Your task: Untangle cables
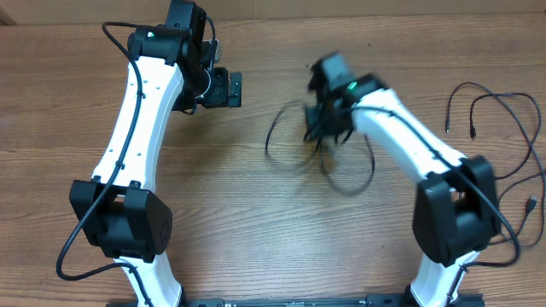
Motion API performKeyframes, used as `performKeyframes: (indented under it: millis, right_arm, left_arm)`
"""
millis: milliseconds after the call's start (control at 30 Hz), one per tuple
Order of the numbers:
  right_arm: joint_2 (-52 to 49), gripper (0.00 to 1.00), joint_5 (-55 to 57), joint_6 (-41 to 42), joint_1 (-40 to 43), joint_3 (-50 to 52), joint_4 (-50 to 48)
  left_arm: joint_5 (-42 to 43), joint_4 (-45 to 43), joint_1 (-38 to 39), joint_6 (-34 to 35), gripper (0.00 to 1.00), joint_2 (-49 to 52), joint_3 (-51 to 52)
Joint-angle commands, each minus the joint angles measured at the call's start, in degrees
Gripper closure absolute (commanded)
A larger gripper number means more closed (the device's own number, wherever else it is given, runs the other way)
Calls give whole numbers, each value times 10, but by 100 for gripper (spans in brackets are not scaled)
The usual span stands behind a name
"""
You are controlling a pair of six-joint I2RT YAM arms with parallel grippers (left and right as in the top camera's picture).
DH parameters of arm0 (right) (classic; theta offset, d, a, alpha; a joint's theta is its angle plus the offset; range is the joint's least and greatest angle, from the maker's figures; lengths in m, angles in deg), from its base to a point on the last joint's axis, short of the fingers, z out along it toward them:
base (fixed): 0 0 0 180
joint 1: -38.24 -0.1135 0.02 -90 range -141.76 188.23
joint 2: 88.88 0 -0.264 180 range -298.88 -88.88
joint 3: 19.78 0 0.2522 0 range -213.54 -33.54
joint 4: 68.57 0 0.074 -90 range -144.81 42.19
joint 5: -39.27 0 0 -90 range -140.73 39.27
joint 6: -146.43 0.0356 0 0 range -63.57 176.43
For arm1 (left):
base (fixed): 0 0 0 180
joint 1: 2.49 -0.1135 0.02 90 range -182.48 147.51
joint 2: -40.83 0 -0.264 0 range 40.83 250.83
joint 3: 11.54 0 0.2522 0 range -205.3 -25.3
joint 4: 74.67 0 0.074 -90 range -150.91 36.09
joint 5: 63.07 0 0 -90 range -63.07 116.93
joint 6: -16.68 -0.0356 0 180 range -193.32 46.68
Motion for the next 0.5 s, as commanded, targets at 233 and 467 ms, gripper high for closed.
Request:
performKeyframes:
  millis: [233, 467]
  right_arm:
    - [56, 96, 188, 5, 166, -212, 7]
    - [55, 96, 188, 5, 317, -212, -62]
  left_arm:
    - [6, 1, -3, 3, 0, 1, 2]
    - [7, 1, -3, 3, 1, 1, 2]
